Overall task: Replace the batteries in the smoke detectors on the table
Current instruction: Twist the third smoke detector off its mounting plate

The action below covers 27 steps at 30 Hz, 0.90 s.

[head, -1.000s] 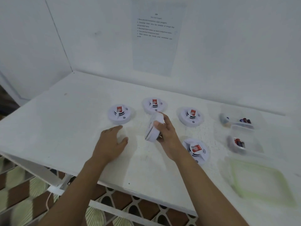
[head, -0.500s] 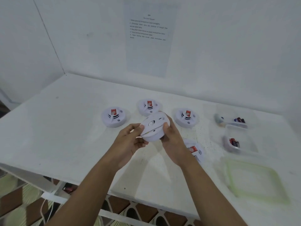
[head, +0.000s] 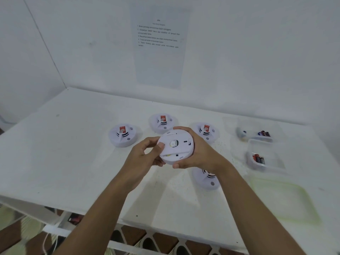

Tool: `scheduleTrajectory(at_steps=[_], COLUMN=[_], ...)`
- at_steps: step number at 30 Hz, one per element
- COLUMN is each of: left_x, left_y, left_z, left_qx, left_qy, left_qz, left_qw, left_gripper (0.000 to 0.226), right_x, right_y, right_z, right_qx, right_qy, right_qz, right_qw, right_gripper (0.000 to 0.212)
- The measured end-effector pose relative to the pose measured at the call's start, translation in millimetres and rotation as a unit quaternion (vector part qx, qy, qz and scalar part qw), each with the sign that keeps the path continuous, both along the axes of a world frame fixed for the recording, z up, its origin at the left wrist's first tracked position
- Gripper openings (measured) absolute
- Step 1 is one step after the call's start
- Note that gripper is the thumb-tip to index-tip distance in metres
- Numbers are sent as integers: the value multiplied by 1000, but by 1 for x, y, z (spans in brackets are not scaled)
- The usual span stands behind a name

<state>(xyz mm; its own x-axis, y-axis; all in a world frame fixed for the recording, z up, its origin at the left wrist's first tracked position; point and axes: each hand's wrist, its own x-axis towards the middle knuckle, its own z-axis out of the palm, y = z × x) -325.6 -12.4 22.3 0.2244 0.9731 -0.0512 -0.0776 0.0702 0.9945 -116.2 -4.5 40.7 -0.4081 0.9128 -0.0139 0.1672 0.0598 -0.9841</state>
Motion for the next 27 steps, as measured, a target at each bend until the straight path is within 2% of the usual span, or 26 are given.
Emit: scheduleTrajectory(at_steps=[5, 9, 13, 17, 21, 27], left_x=[0, -7, -10, -7, -3, 3], left_y=[1, 7, 11, 13, 13, 15], left_z=[10, 17, 31, 41, 46, 39], left_qx=[73, 212, 225, 235, 247, 256], left_qy=[93, 247, 312, 336, 343, 329], left_qz=[13, -34, -75, -95, -103, -86], left_qw=[993, 945, 920, 907, 900, 905], left_gripper=[37, 44, 60, 66, 61, 57], right_x=[5, 10, 16, 21, 24, 24], right_y=[-2, -2, -4, -5, -7, -10], right_z=[1, 1, 4, 4, 4, 4], right_qx=[3, 2, -6, -8, -9, -7], right_qy=[2, -14, -18, -42, -55, -64], right_qz=[0, 9, 18, 23, 20, 18], right_qw=[1000, 1000, 1000, 999, 998, 998], right_gripper=[91, 93, 94, 96, 97, 97])
